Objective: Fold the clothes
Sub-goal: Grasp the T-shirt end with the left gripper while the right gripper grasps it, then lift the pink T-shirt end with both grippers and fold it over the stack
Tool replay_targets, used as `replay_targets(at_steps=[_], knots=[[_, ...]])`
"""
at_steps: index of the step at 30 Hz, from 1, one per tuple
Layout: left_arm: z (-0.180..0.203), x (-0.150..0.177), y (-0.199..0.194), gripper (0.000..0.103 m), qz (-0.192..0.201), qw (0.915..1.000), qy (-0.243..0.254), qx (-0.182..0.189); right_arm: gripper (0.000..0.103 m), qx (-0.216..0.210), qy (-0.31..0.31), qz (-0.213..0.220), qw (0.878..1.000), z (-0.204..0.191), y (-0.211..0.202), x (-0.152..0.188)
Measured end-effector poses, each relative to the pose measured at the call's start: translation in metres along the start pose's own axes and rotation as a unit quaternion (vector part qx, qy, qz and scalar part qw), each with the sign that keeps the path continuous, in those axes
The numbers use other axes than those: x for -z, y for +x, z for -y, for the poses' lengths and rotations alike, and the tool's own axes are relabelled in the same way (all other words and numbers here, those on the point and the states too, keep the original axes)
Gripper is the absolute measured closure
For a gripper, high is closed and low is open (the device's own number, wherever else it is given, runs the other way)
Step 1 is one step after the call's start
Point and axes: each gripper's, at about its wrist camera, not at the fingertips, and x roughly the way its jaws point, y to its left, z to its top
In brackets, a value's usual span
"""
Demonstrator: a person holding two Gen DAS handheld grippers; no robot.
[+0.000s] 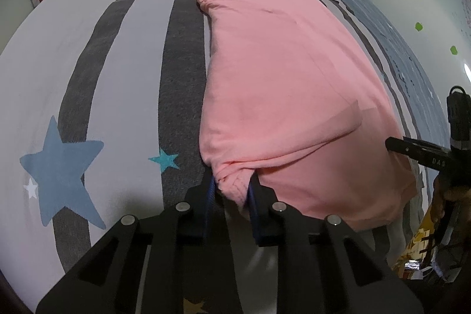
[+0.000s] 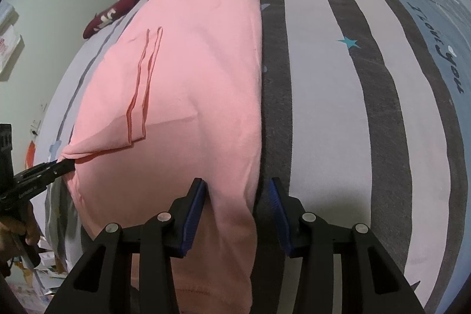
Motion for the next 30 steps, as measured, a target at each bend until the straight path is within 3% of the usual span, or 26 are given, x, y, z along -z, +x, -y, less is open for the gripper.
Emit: replay_targets(at_steps=[1,3,5,11,16,23,30], knots=[[0.004,0.000,-0.001,0.091,0.001,1.0000,0.003,0.000,0.068,-0.001,-0.003,0.000,1.000,-0.001,0.000,0.000],[0.009,0.000,-0.002,0.093,0.004,1.0000,0.008,-0.002,0.089,-0.010,-0.015,-0.008,1.000,-0.003,-0.001,0.000],[0.009,0.002,-0.005,0.094,0.008,1.0000,0.005,-0.002,0.098,-0.010,-0.031,-0.013,0.999,-0.009,-0.001,-0.002],[0.013,-0.004,-0.029,0.096,0.025,0.9997,-0.005,-0.001,0.099,-0.023,-0.005,-0.007,1.000,-0.010,-0.020,-0.005],[0.013,-0.028,-0.060,0.097,0.046,0.9985,-0.030,0.008,0.099,-0.042,0.006,0.012,0.999,-0.022,-0.056,-0.019],[0.006,-0.116,-0.104,0.097,0.109,0.9927,-0.048,0.016,0.099,-0.075,0.004,0.071,0.995,-0.029,-0.108,-0.090],[0.009,-0.242,-0.075,0.097,0.145,0.9891,-0.017,-0.014,0.099,-0.101,-0.003,0.111,0.989,-0.007,-0.097,-0.202]])
